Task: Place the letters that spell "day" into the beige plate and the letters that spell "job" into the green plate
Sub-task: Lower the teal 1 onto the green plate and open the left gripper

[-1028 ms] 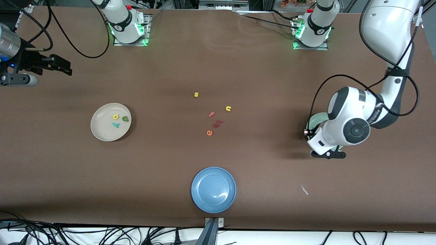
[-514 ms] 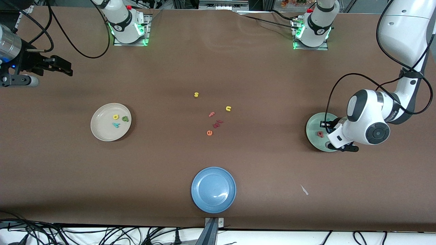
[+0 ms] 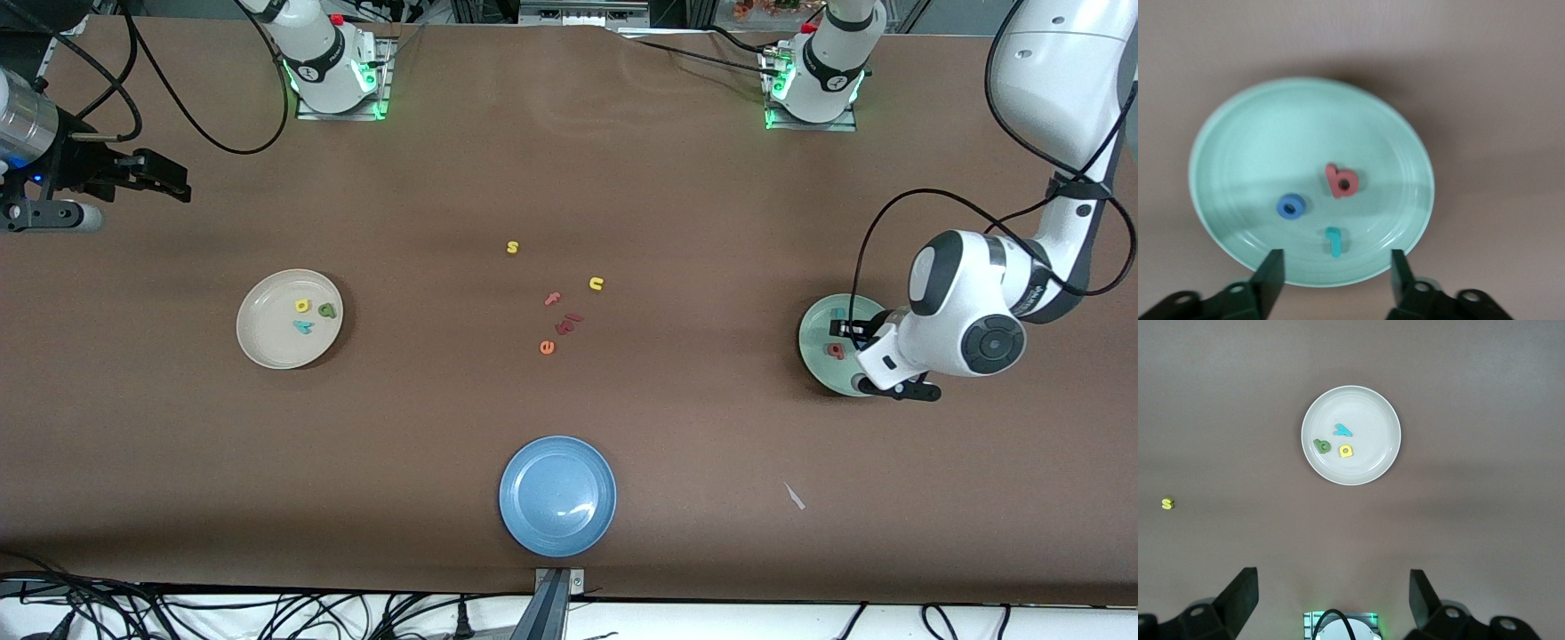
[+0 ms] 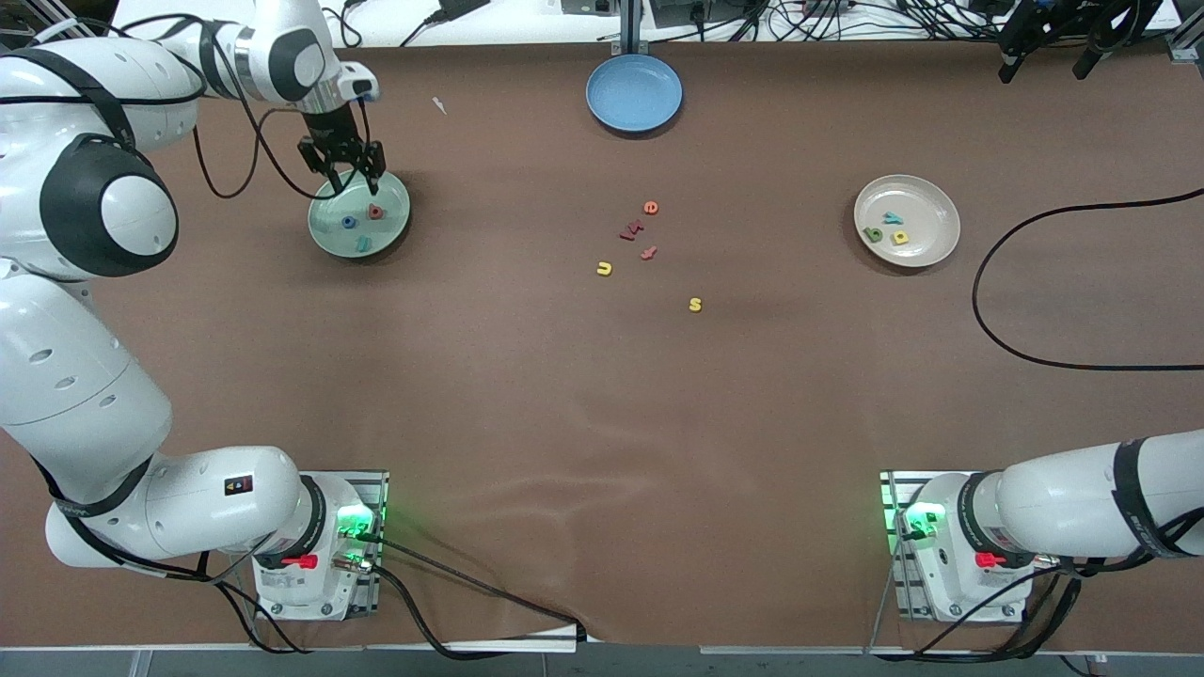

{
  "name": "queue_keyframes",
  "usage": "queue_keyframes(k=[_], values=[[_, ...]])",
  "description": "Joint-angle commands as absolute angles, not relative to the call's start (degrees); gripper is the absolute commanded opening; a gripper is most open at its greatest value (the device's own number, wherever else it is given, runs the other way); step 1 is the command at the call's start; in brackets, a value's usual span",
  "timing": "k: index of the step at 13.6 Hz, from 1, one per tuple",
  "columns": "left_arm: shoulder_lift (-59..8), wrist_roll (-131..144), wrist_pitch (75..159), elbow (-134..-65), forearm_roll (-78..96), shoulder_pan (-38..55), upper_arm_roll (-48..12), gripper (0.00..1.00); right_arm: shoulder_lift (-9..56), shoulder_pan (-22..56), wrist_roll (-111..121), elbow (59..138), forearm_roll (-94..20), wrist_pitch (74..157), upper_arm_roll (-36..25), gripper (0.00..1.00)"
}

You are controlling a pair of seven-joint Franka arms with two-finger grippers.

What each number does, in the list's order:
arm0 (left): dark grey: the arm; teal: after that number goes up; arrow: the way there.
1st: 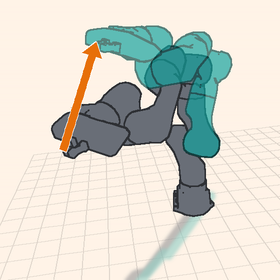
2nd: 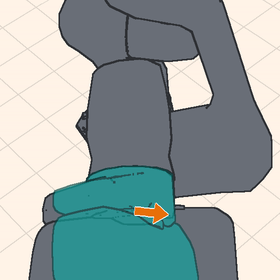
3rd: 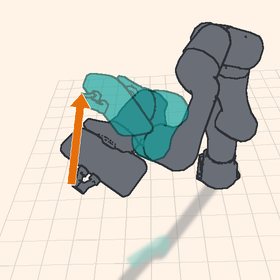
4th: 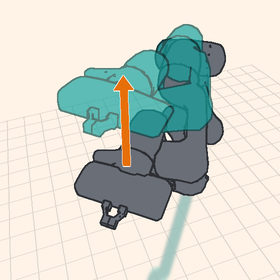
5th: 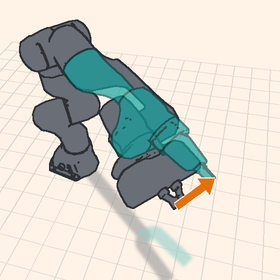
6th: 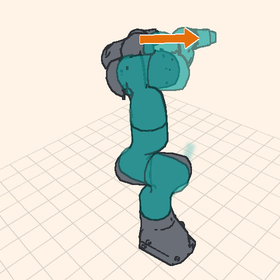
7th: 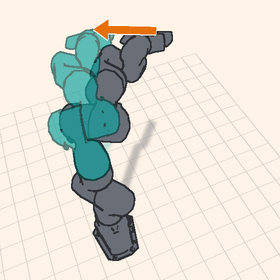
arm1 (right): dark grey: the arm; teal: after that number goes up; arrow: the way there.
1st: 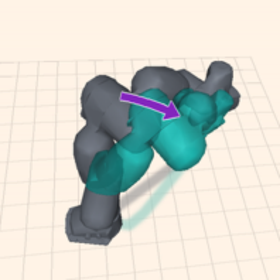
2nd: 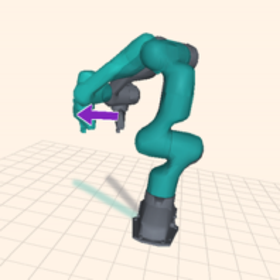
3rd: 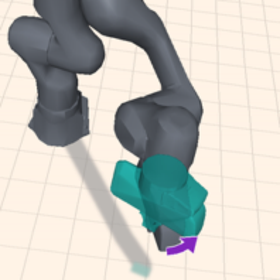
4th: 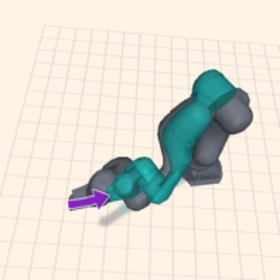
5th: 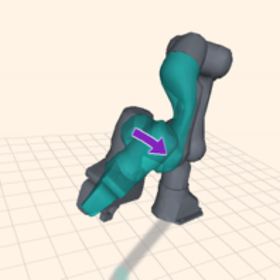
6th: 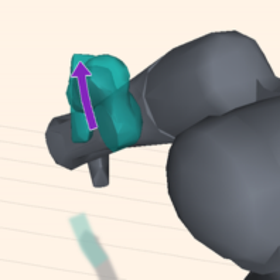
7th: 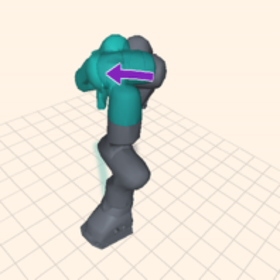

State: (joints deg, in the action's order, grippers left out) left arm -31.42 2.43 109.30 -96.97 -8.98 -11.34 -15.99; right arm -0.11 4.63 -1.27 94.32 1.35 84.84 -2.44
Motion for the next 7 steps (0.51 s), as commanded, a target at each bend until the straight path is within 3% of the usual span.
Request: queue_keyframes(k=[1, 4, 7], values=[[-28.14, 2.11, 106.97, -91.34, -8.0, -11.07, -17.22, 1.0, 0.7, 4.48, -0.7, 92.37, 0.35, 83.67, -2.55, 1.0], [-24.62, 2.11, 101.18, -84.57, -8.0, -11.07, -18.19, 1.0, 0.79, 4.48, -0.62, 92.37, 0.35, 83.67, -2.55, 1.0], [-20.58, 1.58, 100.9, -81.74, -8.35, -11.07, -18.37, 1.0, 0.79, 4.48, -0.7, 92.37, 0.35, 83.67, -2.55, 1.0]])
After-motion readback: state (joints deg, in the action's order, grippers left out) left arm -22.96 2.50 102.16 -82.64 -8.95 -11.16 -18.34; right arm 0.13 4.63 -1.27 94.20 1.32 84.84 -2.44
